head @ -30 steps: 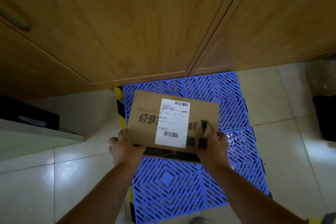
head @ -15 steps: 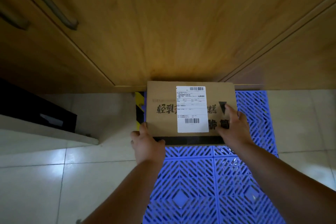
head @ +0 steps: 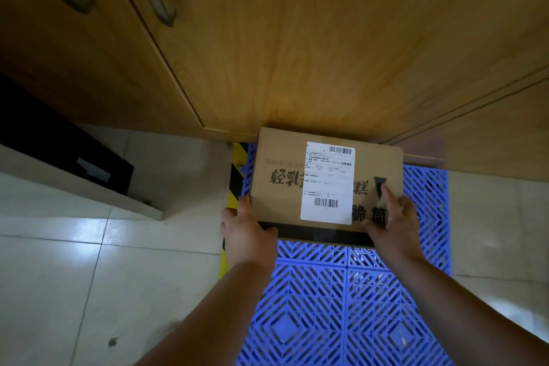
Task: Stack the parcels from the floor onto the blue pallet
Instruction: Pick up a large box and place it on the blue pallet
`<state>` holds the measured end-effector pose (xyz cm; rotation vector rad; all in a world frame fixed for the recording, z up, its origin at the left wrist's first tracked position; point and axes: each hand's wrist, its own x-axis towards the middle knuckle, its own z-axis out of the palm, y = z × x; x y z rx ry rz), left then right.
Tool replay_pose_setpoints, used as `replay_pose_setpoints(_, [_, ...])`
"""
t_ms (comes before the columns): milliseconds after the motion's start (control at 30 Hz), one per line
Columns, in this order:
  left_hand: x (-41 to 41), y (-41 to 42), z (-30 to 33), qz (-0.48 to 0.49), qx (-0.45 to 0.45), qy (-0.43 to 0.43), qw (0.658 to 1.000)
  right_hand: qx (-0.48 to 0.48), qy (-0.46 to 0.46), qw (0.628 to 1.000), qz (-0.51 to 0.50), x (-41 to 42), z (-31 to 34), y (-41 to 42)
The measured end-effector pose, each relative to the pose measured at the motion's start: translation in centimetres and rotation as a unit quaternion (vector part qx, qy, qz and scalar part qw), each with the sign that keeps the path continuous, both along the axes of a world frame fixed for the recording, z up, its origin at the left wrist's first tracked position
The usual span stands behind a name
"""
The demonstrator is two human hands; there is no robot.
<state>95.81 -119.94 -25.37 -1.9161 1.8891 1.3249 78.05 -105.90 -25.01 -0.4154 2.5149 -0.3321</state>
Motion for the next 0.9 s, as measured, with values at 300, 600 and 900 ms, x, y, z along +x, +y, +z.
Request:
replay_pose_setpoints(300, [-0.2, 0.0, 0.2, -0.025, 0.000, -0.016, 1.000, 0.092, -0.029, 0.994, 0.056, 0.0, 1.2, -0.4])
replay_pose_setpoints(600, [-0.2, -0.9, 2.5, -0.149, -0.010, -0.103, 0.983, 0.140, 0.089, 0.966, 0.199, -0.4, 4.2, 1.6])
replay_pose_setpoints(900, [0.2, 1.2, 12.1, -0.323, -0.012, -0.114, 0.939, 0.071, 0.059, 0.974, 0.205, -0.6, 16.0, 6.3])
